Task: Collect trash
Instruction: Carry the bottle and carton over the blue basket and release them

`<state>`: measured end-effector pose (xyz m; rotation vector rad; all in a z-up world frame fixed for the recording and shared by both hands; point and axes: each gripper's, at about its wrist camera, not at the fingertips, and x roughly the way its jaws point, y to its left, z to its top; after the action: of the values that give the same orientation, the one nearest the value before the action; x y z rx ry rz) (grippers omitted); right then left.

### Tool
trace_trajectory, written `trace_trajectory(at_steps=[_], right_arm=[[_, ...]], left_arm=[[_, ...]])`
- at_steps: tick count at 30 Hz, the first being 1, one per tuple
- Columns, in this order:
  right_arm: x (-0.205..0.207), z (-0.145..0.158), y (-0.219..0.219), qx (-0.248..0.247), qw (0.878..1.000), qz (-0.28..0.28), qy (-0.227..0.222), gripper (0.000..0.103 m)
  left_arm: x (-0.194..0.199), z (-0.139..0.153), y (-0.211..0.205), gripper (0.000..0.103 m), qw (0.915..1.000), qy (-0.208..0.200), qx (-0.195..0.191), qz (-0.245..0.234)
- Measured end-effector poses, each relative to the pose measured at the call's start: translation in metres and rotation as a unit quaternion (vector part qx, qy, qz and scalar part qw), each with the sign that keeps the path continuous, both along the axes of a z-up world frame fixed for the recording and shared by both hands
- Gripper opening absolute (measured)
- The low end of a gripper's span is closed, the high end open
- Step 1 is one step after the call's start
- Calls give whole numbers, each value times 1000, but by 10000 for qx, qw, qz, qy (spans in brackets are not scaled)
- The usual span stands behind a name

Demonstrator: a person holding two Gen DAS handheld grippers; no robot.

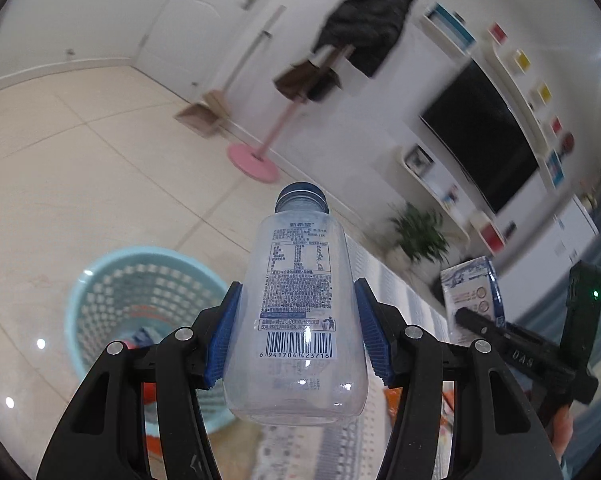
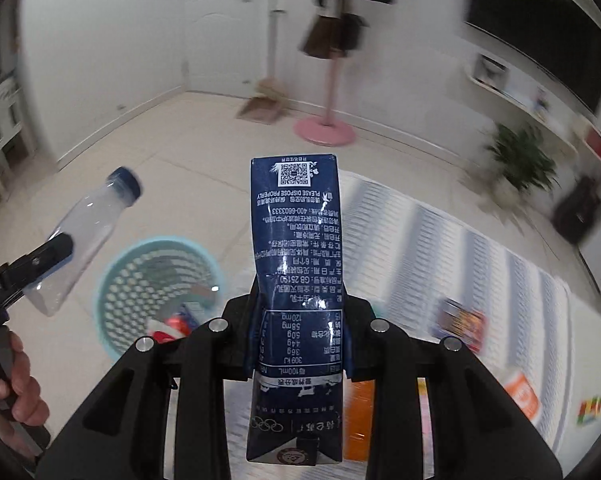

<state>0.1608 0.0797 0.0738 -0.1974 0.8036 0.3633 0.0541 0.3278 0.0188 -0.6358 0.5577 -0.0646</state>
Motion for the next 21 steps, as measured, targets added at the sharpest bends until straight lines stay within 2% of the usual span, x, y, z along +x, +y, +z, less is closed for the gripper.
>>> trace_trajectory(at_steps=[4,9,12,15,21], right_arm=[[-3,-13,60,21,9989,425,172,28],[-3,-51,111,134,9963,585,617,28],[0,-76,128,199,9937,651,887,28],[8,-99,139,250,9909,599,1181,28],[22,-131,145,346,9840,455,1689,28]], left_arm=[[-8,1,28,54,9979,257,290,527],[-5,-14,56,54,9942,687,106,826],[2,-21,60,54,9914,986,124,850],[6,-32,68,54,9890,1241,-55,799],[15,-51,73,54,9825,1701,10,759]])
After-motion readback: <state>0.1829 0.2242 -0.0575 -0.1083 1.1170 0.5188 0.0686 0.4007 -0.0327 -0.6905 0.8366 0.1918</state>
